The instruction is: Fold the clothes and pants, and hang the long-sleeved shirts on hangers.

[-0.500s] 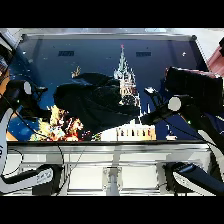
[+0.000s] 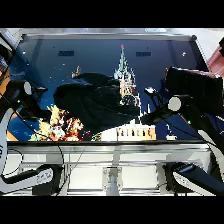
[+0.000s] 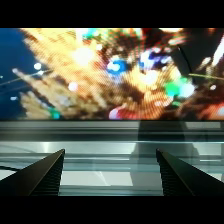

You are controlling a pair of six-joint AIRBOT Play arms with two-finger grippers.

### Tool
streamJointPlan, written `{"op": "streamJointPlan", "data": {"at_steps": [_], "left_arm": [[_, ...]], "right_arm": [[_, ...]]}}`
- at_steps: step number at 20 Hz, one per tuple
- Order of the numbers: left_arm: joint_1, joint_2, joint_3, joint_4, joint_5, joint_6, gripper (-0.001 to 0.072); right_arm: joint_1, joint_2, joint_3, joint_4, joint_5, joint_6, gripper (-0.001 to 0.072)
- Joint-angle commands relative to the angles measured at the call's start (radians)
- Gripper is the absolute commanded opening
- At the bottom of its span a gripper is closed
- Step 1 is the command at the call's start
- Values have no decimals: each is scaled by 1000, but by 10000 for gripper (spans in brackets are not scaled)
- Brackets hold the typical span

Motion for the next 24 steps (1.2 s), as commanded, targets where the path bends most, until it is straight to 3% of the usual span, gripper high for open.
{"op": "streamJointPlan", "data": {"at_steps": [1,9,12,17,24], "left_arm": [[0,0,0,0,0,0,653],[-3,0,-1,-37,61,0,653],[-3,0,-1,-151,143,0,651],[-2,0,0,-284,249,1,650],[-2,3,0,-383,404,57,650]], "right_arm": [[0,0,0,0,0,0,35],[0,0,0,56,-201,4,36],[0,0,0,120,-396,71,36],[0,-2,3,214,-669,72,36],[5,-27,129,206,-704,-165,36]]}}
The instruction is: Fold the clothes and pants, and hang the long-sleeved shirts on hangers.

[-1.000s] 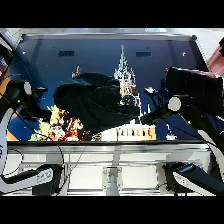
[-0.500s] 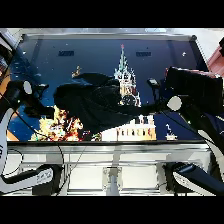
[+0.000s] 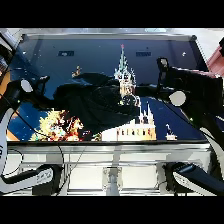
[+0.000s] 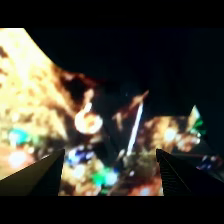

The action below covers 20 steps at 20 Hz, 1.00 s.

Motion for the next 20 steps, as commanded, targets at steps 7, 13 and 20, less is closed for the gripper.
{"op": "streamJointPlan", "data": {"at_steps": [7,13,20], "left_arm": [[0,1,0,-253,161,126,640],[0,27,0,-264,153,178,640],[0,59,-1,-267,80,200,640]], "right_arm": [[0,-472,363,13,117,-120,287],[0,-790,759,111,480,-161,628],[5,-818,795,188,657,-158,517]]}}
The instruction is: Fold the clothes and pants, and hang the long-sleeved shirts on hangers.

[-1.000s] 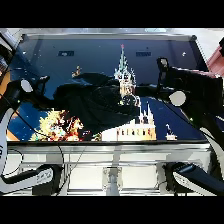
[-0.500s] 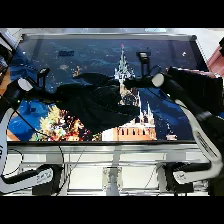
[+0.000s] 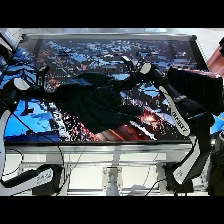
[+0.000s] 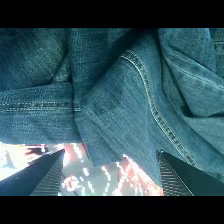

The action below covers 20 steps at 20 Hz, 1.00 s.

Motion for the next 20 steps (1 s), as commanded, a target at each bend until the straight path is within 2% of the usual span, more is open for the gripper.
{"op": "streamJointPlan", "data": {"at_steps": [1,2,3,4,6,8,10,11,13,17,20], "left_arm": [[0,8,0,-14,-36,10,640],[0,8,-1,-25,-37,10,640],[0,8,-1,-37,-36,10,640],[0,8,-1,-60,-36,10,640],[0,11,0,-122,-36,10,640],[0,34,0,-172,-36,10,640],[0,80,0,-182,-37,10,640],[0,110,0,-181,-39,10,640],[0,169,0,-182,-44,10,640],[0,284,0,-182,-90,10,640],[0,357,0,-182,-119,10,640]], "right_arm": [[8,-17,19,42,106,-3,441],[20,-18,18,43,105,-6,309],[38,-19,18,39,92,-7,122],[58,-19,19,38,63,-9,34],[85,-19,66,58,76,-8,35],[90,-16,219,40,198,16,32],[90,5,452,-129,331,124,32],[90,43,526,-215,341,149,31],[74,202,517,-313,239,154,30],[14,546,367,-345,-1,143,31],[-14,724,364,-381,-125,99,31]]}}
